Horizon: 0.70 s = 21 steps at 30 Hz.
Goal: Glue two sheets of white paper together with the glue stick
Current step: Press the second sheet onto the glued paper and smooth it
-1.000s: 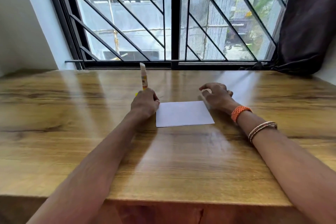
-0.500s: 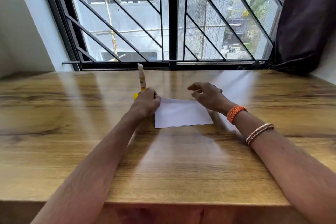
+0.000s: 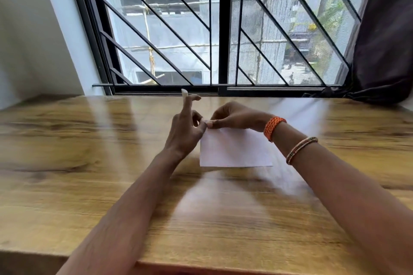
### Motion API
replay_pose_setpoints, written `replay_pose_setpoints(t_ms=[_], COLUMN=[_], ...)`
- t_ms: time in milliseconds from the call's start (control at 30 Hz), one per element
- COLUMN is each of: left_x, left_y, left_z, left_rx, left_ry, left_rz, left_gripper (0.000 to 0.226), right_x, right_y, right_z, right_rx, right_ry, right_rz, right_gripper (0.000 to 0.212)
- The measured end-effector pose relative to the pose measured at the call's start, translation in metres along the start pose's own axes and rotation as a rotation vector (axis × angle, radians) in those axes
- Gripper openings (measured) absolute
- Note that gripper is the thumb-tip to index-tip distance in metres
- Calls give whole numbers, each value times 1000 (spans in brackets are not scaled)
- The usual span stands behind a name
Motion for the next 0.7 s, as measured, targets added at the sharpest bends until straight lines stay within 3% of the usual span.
replay_pose_setpoints(t_ms=[200, 400, 500, 567, 700], left_x=[-1, -2, -1, -1, 7], left_y=[-20, -23, -22, -23, -4], left_z=[-4, 0, 1, -4, -15], left_rx=[-11, -16, 105, 329, 666], left_ry=[-18, 6, -42, -115, -351], left_rz=[166, 264, 303, 265, -76], left_gripper=[52, 50, 47, 45, 33], right_x=[18, 48, 56, 59, 59], right_y=[-28, -34, -39, -41, -39], right_z=[10, 50, 52, 49, 42], right_rx=[-24, -352, -505, -572, -672], right_ry=[11, 40, 8, -34, -64], right_rz=[116, 342, 458, 511, 613], right_gripper=[18, 17, 15, 16, 19])
Point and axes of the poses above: each hand's wrist, its own x-axis away from the middle knuckle, its own y-axis out of the palm, z = x × y, the point moved 4 cm from there along -x, towards the middle knuckle, and after that the axes turned 6 degrees about -z, right-handed, at the moved point
